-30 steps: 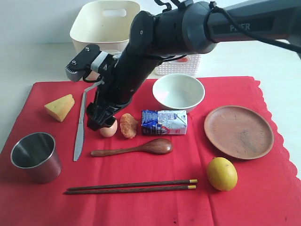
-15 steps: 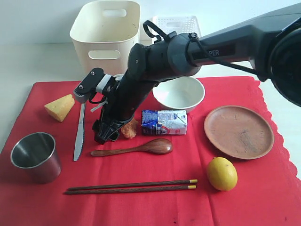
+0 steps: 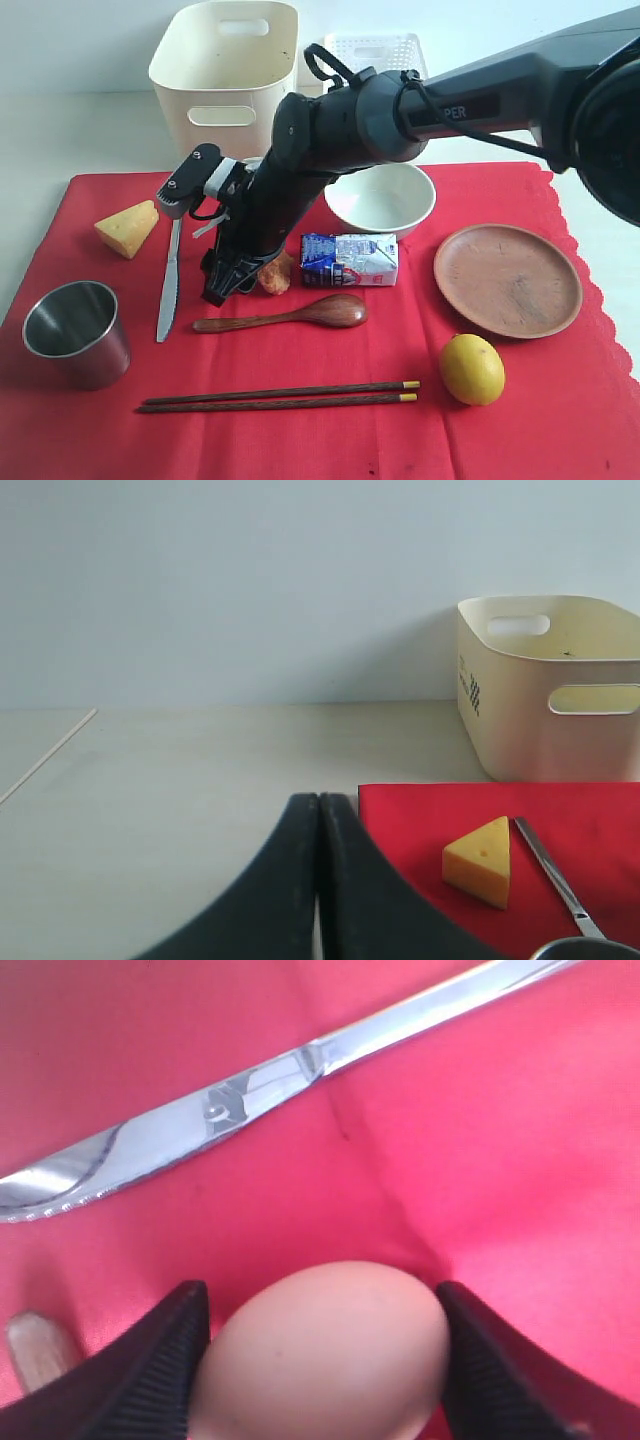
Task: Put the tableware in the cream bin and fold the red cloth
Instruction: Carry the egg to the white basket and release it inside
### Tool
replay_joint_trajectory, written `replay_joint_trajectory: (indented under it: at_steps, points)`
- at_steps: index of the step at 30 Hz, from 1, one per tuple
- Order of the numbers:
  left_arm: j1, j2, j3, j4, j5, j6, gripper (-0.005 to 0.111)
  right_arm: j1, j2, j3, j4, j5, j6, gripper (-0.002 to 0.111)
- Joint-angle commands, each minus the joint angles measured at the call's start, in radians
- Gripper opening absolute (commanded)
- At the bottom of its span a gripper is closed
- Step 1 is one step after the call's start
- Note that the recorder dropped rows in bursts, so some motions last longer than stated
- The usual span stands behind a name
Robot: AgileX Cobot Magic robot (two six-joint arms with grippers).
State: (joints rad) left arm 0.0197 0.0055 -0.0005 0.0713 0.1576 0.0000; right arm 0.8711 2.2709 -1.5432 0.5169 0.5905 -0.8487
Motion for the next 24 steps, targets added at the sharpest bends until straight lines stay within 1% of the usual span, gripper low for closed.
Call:
replay_joint_trajectory:
  at_steps: [1,3,5,17,24]
  points:
    - [0.002,-0.006,0.001,0.002,-0.003,0.0,0.0,0.001,-0.004,0.0,0.017,-0.011,-0.007,0.02]
    - [0.002,-0.006,0.001,0.002,-0.003,0.0,0.0,0.001,-0.011,0.0,0.045,-0.013,-0.007,0.016]
    - [0.002,-0.006,0.001,0.002,-0.003,0.0,0.0,0.001,-0.024,0.0,0.061,-0.011,-0.007,0.014]
    - [0.002,-0.006,0.001,0.002,-0.003,0.0,0.0,-0.002,-0.176,0.0,0.093,-0.012,-0.005,0.014]
    - [0.002,-0.006,0.001,0.002,-0.003,0.0,0.0,-0.064,-0.252,0.0,0.082,-0.021,0.008,0.014]
